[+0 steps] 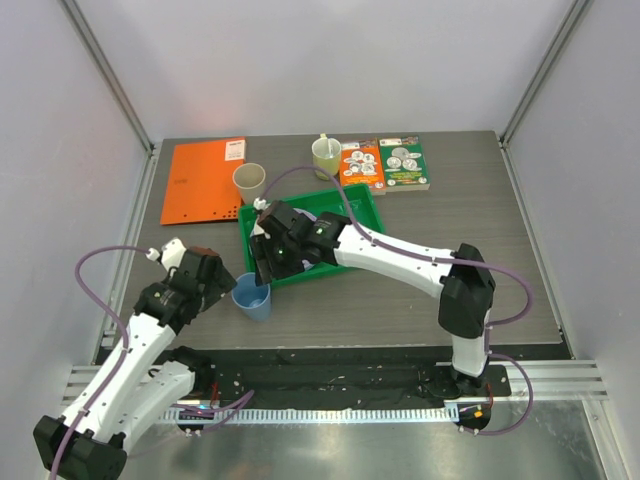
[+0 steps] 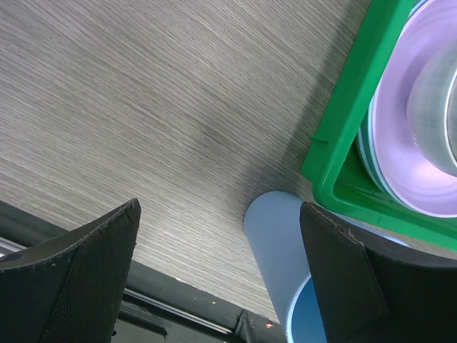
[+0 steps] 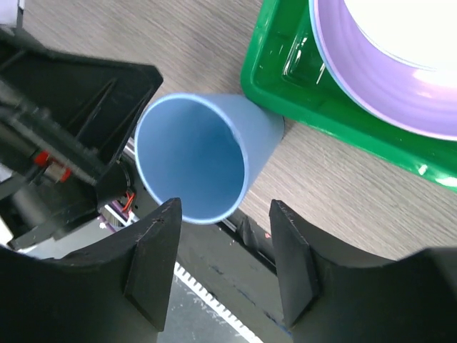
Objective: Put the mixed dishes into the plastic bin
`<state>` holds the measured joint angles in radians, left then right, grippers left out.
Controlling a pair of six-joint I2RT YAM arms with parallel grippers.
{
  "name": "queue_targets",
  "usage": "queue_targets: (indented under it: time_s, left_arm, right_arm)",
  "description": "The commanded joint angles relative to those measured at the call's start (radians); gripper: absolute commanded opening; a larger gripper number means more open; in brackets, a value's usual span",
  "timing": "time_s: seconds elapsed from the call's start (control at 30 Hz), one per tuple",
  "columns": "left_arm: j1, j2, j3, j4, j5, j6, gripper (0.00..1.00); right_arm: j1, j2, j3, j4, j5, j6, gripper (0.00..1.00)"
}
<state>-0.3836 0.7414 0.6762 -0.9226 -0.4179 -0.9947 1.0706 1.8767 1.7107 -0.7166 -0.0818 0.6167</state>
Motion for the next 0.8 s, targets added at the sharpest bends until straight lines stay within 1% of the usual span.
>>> queue_targets:
  time_s: [0.0, 0.23, 0.37, 0.43, 0.47, 0.5, 0.57, 0.6, 0.7, 0.77]
  left_arm:
    - [0.005, -0.007, -0.004, 0.044, 0.013, 0.002, 0.91]
    - [0.003, -0.001, 0.000, 0.056, 0.016, 0.004, 0.91]
    - [0.005, 0.006, 0.003, 0.045, 0.016, 0.004, 0.91]
    - [0.005, -0.002, -0.006, 0.047, 0.014, -0.001, 0.91]
    - [0.005, -0.005, -0.009, 0.053, 0.013, -0.002, 0.91]
    - [0.005, -0.007, -0.012, 0.056, 0.014, -0.004, 0.91]
    - [0.005, -0.010, -0.018, 0.067, 0.016, -0.005, 0.91]
    - [0.005, -0.008, -0.023, 0.073, 0.018, -0.008, 0.92]
    - [0.006, 0.003, -0.040, 0.068, 0.018, -0.028, 0.92]
    - [0.008, 0.010, -0.040, 0.056, 0.001, -0.042, 0.92]
  right_arm:
    - [0.006, 0.039, 0.003, 0.048, 0.007, 0.012, 0.57]
    - [0.006, 0.078, 0.003, 0.049, 0.030, 0.025, 0.54]
    - [0.008, 0.084, -0.005, 0.048, 0.025, 0.031, 0.50]
    - [0.009, 0.082, -0.008, 0.049, 0.025, 0.037, 0.43]
    - [0.011, 0.076, -0.010, 0.051, 0.030, 0.032, 0.37]
    - [0.012, 0.072, -0.007, 0.049, 0.037, 0.029, 0.19]
    - [0.012, 0.061, 0.006, 0.028, 0.063, 0.021, 0.05]
    - [0.014, 0.049, 0.013, 0.016, 0.073, 0.021, 0.01]
    - [0.012, 0.021, 0.035, -0.036, 0.077, 0.005, 0.01]
    - [0.014, 0.001, 0.021, -0.075, 0.077, -0.002, 0.01]
